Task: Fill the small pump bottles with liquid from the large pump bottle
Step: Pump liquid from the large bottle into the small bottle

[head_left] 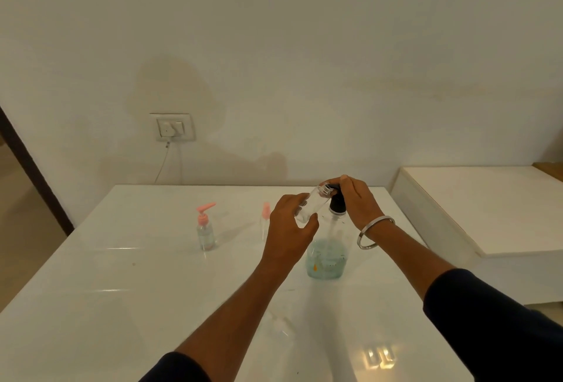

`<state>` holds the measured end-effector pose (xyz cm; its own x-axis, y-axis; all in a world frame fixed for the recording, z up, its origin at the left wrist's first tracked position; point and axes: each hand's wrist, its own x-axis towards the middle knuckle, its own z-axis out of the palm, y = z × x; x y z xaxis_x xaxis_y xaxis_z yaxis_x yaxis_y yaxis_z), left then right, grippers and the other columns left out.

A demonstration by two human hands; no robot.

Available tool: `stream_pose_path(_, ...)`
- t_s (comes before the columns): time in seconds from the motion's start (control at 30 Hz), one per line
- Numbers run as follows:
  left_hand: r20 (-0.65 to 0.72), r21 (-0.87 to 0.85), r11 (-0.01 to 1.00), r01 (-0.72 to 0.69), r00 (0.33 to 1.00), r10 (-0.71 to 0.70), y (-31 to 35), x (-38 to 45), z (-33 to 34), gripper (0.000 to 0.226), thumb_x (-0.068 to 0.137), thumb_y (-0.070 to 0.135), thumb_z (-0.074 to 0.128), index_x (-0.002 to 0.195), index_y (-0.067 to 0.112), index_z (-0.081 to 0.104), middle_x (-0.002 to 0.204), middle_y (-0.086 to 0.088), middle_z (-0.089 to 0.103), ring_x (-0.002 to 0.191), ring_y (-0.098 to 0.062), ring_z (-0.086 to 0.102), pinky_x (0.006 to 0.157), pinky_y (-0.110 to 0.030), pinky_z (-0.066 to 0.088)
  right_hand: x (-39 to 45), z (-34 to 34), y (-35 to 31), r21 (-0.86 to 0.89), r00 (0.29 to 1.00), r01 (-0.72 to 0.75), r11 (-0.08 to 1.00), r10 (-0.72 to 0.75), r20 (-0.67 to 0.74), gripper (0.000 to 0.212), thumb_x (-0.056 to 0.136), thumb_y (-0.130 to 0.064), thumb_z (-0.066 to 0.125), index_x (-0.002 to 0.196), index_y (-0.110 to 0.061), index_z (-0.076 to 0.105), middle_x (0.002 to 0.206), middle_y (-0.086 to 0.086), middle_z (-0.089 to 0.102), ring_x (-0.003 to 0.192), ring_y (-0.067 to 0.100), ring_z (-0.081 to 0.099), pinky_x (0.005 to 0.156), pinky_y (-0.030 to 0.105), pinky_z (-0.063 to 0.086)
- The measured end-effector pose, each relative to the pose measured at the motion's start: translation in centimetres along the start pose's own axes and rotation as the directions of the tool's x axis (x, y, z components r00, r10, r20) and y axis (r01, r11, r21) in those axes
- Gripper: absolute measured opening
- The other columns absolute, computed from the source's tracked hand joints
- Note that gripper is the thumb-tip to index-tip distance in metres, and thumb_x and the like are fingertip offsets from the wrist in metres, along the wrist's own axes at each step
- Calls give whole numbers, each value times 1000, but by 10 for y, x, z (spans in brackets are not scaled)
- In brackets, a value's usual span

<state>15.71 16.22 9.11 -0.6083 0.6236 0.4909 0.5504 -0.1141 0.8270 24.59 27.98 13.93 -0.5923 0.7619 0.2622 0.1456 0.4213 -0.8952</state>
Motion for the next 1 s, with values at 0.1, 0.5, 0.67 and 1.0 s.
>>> stream_pose_path(0.1, 4, 4, 1000, -7, 1000, 7, 0, -1, -1, 39, 81, 15, 70, 118, 15, 59, 104, 9, 58, 92, 7, 52, 80, -6, 42, -1, 2, 1, 10, 1000, 12, 1000, -12, -14, 39, 100, -15, 26, 94, -9, 64, 92, 4, 64, 83, 11, 58, 68, -1, 43)
stream_pose_path(0.5, -17, 10, 1000, -18, 1000, 19, 2, 0, -2, 38, 81, 17, 70, 118, 15, 59, 106, 6, 60, 92, -1, 56, 82, -12, 46, 1, -3, -7, -18, 1000, 9, 1000, -9, 19, 40, 100, -17, 26, 101, -5, 64, 95, 4, 62, 85, 12, 56, 67, -3, 41)
stream_pose_path(0.67, -19, 20, 1000, 2, 1000, -2, -1, -1, 1, 38, 81, 15, 70, 118, 15, 59, 108, 6, 59, 93, 5, 54, 80, -5, 42, 0, 1, -1, -14, 1000, 3, 1000, -2, 11, 40, 100, -15, 26, 97, -7, 65, 93, 5, 64, 83, 11, 58, 68, -2, 42)
stream_pose_path(1.0, -23, -5, 1000, -6, 1000, 6, 4, -3, -1, 37, 81, 15, 70, 116, 14, 59, 104, 8, 59, 94, 10, 51, 79, -3, 40, 0, -5, -8, -56, 999, 40, 998, -38, 34, 39, 100, -17, 27, 100, -7, 65, 90, 3, 62, 80, 5, 57, 67, -1, 42)
